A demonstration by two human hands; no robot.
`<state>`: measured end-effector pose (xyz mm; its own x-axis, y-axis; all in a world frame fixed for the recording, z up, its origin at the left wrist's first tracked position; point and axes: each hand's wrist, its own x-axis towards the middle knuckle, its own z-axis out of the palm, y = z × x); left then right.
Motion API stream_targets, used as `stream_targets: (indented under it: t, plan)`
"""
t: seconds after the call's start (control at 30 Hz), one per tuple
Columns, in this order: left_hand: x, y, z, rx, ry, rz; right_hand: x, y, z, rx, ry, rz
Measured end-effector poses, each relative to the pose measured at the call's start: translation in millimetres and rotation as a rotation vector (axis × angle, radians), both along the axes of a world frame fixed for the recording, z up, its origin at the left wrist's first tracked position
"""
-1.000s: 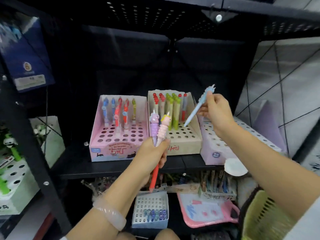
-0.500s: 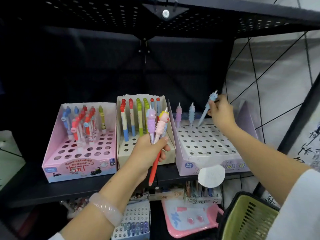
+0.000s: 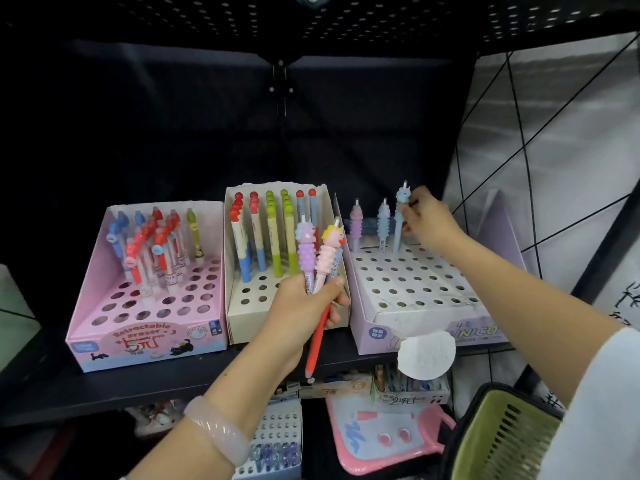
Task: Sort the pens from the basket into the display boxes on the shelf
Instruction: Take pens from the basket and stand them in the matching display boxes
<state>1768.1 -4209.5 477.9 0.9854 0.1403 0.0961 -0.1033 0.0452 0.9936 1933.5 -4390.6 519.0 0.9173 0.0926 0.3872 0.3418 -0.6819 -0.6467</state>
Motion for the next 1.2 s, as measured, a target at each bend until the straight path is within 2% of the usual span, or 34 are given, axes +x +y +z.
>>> stream_targets:
  t: [0.17, 0.23, 0.3, 0.33, 0.4, 0.47, 0.53, 0.63, 0.7, 0.8, 0.83, 0.93, 1.03, 1.2]
  plan:
    - [-6.9, 2.0, -1.8, -0.100, -0.022, -0.005, -5.2, 6.1, -15.6, -0.159, 0.166, -0.061]
    - [-9.4, 5.7, -3.0, -0.085, -0.023, 0.008, -14.8, 10.1, -13.9, -0.164, 0.081, -0.154]
    - [-11.2, 8.7, -2.5, -0.095, -0.018, 0.021, -32.7, 18.2, -3.8, -0.045, -0.091, -0.210]
    - [-11.8, 9.1, -1.7, -0.102, -0.018, 0.026, -44.1, 24.8, 2.4, 0.025, -0.173, -0.158]
    - [-13.1, 8.0, 0.3, -0.107, -0.020, 0.027, -73.9, 42.1, 13.9, 0.080, -0.228, 0.115]
    - [-14.1, 5.3, 2.6, -0.104, -0.030, 0.017, -100.6, 59.2, 19.0, 0.028, -0.174, 0.409]
    - [-15.3, 2.7, 4.4, -0.107, -0.028, 0.012, -113.6, 68.9, 16.9, 0.013, -0.058, 0.555]
    - [-16.8, 1.4, 6.2, -0.110, -0.015, 0.015, -113.7, 71.5, 13.7, 0.185, 0.036, 0.579]
    - [-16.7, 1.9, 6.2, -0.096, -0.007, 0.008, -107.4, 67.6, 18.2, 0.394, 0.064, 0.545]
    - [-14.8, 1.7, 5.2, -0.064, 0.008, 0.000, -86.4, 46.0, 35.3, 0.719, 0.088, 0.389]
    - [-13.5, 1.0, 5.4, -0.060, 0.008, 0.001, -78.4, 35.6, 40.1, 0.752, 0.071, 0.316]
    - [-7.9, -3.0, 8.0, -0.062, -0.003, 0.000, -53.4, 0.6, 43.1, 0.509, -0.103, 0.066]
    - [-1.5, -8.9, 12.6, -0.088, -0.012, -0.014, -35.2, -27.5, 35.7, 0.303, -0.224, -0.043]
    - [5.0, -16.4, 13.2, -0.087, -0.040, -0.052, -13.1, -45.2, 18.9, 0.113, -0.253, -0.137]
